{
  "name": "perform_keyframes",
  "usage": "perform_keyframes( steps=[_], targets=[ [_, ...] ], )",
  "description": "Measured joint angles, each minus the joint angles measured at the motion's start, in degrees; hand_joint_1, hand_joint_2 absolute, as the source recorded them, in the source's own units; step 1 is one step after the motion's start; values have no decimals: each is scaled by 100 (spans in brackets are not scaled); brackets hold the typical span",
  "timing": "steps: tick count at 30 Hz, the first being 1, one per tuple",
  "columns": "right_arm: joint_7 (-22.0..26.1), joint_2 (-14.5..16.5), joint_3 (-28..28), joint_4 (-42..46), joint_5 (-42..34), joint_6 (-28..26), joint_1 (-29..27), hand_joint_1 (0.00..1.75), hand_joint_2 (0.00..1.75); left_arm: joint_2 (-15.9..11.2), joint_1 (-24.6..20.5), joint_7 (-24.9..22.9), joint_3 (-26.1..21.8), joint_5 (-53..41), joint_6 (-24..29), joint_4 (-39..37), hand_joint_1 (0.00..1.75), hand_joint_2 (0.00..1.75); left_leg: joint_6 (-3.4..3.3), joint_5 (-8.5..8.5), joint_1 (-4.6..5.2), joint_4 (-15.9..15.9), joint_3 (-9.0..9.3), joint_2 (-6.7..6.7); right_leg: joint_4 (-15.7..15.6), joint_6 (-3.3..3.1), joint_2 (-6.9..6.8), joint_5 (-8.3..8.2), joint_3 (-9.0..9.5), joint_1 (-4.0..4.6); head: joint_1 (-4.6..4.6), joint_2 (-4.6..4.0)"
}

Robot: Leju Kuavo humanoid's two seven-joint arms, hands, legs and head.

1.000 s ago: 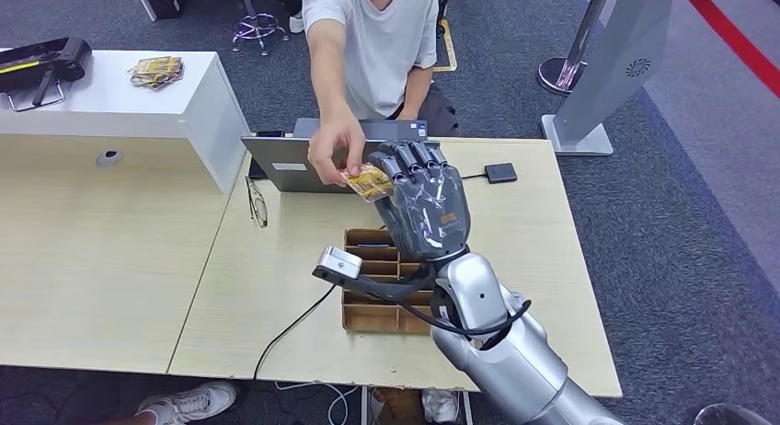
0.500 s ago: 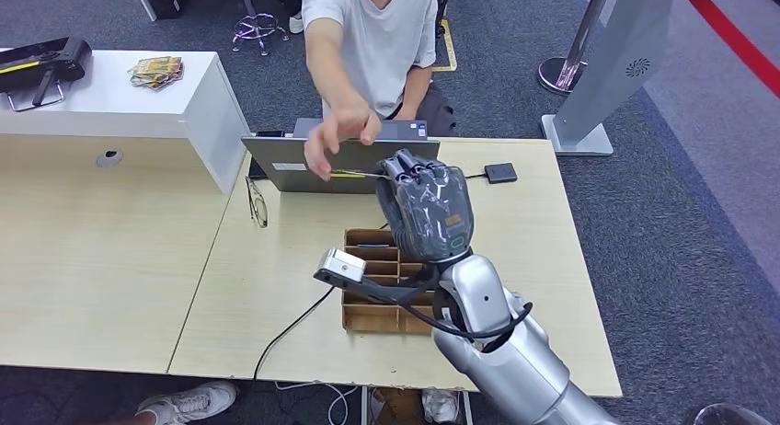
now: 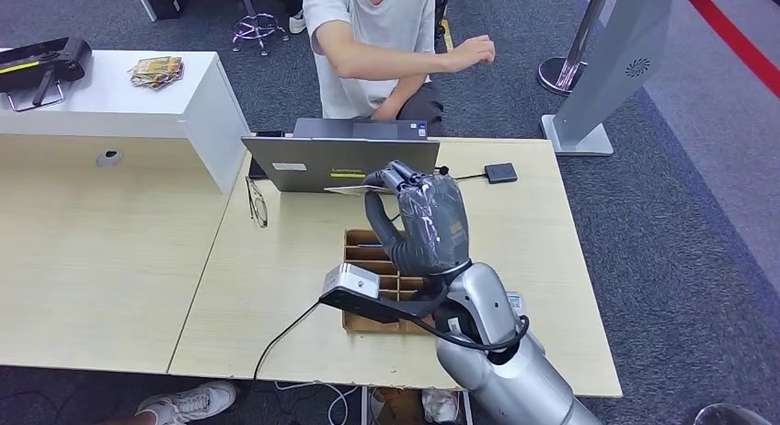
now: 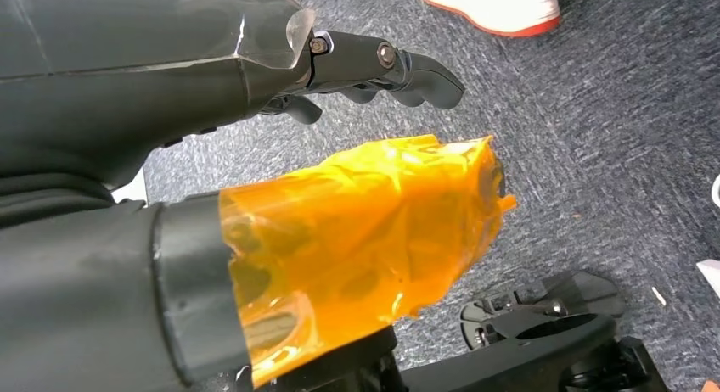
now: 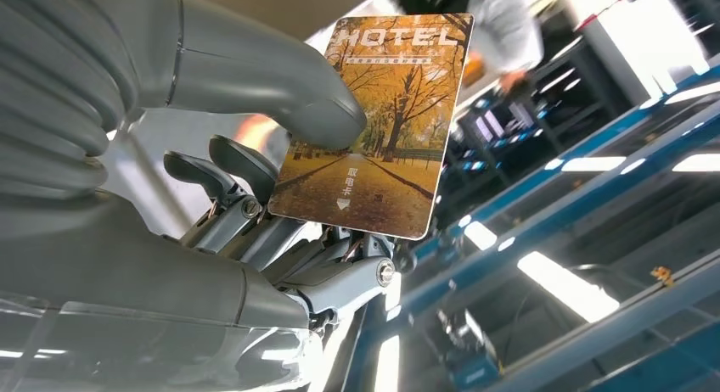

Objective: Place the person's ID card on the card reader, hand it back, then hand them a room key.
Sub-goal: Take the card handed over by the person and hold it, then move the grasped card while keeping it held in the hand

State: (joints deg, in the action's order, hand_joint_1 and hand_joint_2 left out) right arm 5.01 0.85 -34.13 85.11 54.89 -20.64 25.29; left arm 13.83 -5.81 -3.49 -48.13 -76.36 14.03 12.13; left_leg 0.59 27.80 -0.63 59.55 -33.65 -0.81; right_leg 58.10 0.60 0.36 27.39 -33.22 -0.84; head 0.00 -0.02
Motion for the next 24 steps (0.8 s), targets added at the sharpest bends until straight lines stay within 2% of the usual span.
perform_keyframes(
  steps=[14, 24],
  targets=[
    [610, -193, 141, 173, -2588, 1358, -353, 175, 175, -10, 66, 104, -40, 154, 89, 0, 0, 0, 0, 0, 0, 0, 0, 0, -1, 0, 0, 0, 0, 0, 0, 0],
    [970, -457, 462, -83, -3834, 2005, -678, 175, 175, -17, 83, 135, -52, 207, 177, 0, 0, 0, 0, 1, 0, 0, -1, -1, -2, 0, -1, 0, 0, 0, 0, 0]
  ],
)
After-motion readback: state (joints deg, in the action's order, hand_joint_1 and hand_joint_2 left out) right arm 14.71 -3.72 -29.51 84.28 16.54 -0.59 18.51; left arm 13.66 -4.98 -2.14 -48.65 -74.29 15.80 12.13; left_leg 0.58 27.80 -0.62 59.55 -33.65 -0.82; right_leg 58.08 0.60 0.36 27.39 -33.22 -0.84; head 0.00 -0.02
